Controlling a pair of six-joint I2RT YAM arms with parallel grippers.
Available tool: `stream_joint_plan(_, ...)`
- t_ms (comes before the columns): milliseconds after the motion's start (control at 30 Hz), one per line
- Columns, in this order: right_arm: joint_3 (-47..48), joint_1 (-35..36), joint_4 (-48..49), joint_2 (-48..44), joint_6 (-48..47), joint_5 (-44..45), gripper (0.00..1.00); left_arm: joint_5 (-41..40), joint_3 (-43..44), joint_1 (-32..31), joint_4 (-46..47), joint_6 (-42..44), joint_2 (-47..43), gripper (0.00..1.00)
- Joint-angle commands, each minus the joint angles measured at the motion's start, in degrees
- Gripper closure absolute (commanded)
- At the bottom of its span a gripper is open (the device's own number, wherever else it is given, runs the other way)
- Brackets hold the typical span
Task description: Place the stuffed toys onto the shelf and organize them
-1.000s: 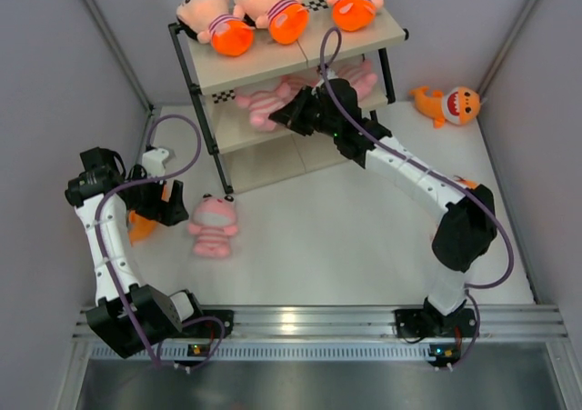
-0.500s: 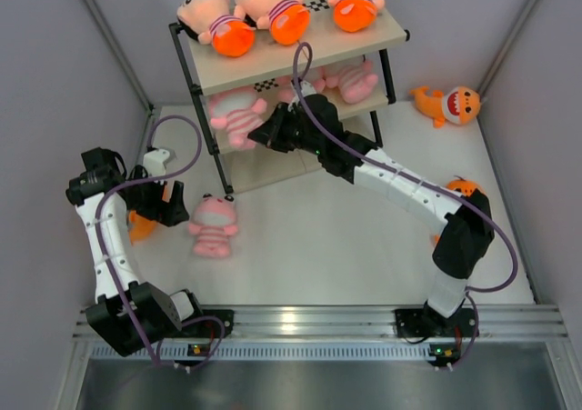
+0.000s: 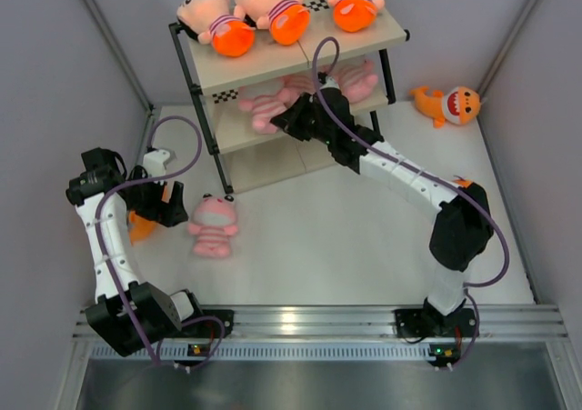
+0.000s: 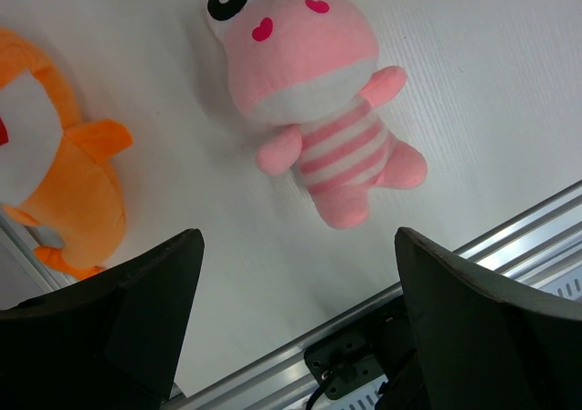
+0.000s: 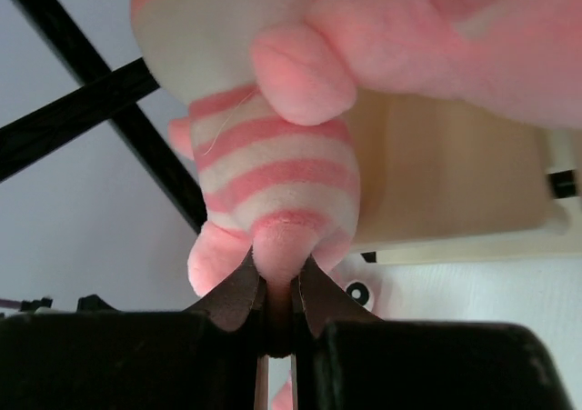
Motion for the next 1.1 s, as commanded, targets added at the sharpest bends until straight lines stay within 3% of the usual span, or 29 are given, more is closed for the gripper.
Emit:
stream_joint_plan(0,-1.92,-2.67,3.92,-3.5,1.63,1.68,1.0,0.14,0.35,0.06,-0.47,0.95,-0.68,0.08)
stream_joint_plan(267,-3.08,-4.52,3.92,-5.88,0.49,0.2,1.0,0.76,0.17,0.06,-0.47,0.86,-0.77,0.08)
stream_joint_plan(767,3.08,-1.09,7.61,1.06,4.88,-1.4,1.0,0.5,-0.35,0.06,-0.47,0.86,-0.86,0.08)
stream_joint_plan(800,3.34,-1.0,7.43,1.41,4.97,-0.96,0.97,0.5,-0.35,0.06,-0.47,0.86,-0.86,0.08)
stream_joint_plan(933,3.61,-1.26,7.52,2.29,5.15,1.15,0.63,0.23,-0.62,0.06,-0.55,1.04,-0.94,0.08)
stream_joint_plan(1067,3.0,-1.88,6.82,2.39,4.62,2.39,0.54,0.06,-0.88,0.06,-0.47,1.3,-1.03,0.08)
